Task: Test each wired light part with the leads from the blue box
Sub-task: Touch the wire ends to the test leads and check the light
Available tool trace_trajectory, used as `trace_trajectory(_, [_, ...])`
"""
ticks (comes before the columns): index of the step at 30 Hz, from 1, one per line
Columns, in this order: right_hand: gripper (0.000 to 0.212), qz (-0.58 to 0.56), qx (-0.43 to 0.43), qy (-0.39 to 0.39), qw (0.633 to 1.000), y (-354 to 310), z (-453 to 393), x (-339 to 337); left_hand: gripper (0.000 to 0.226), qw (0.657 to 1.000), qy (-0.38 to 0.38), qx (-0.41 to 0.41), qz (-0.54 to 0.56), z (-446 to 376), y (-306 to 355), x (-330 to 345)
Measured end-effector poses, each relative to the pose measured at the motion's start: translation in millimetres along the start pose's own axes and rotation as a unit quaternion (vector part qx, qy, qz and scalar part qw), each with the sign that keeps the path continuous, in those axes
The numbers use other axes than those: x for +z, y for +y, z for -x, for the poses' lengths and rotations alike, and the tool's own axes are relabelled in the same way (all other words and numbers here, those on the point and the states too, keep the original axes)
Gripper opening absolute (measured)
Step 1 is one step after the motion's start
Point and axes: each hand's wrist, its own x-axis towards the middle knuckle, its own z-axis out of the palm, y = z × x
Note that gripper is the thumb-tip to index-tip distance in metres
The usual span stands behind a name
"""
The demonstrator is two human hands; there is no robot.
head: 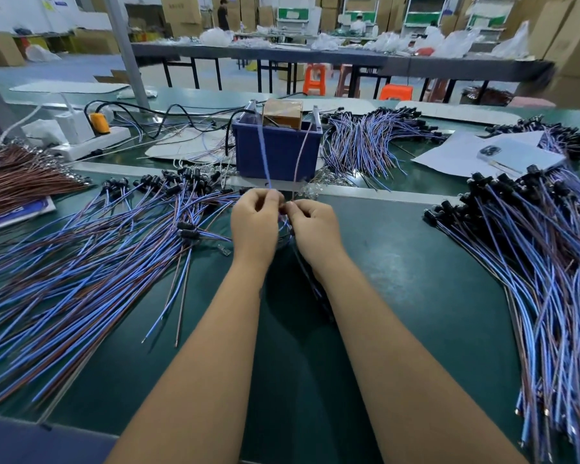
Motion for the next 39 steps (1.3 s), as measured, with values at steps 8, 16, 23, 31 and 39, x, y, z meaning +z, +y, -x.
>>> trace_trajectory(8, [0.011, 0.026, -0.022, 0.041, 0.999, 9, 0, -8, 0.014, 0.996, 0.053, -0.008, -0.077, -8, -8, -10])
trace_trajectory(16, [0.021, 0.034, -0.022, 0.039, 0.998, 11, -2, -15, 0.017, 0.995, 0.067, -0.027, -0.070, -8, -8, -11])
trace_trajectory(23, [0.021, 0.029, -0.001, 0.029, 0.999, 12, -4, -17, 0.014, 0.995, 0.069, -0.028, -0.063, -9, -8, -11])
trace_trajectory(31, [0.023, 0.034, 0.025, -0.006, 0.999, 13, -9, -17, 0.017, 0.994, 0.091, -0.034, -0.045, -8, -10, -10])
trace_trajectory(39, [0.023, 0.044, 0.027, -0.012, 0.999, 12, -9, -17, 0.016, 0.995, 0.075, -0.031, -0.052, -7, -9, -10])
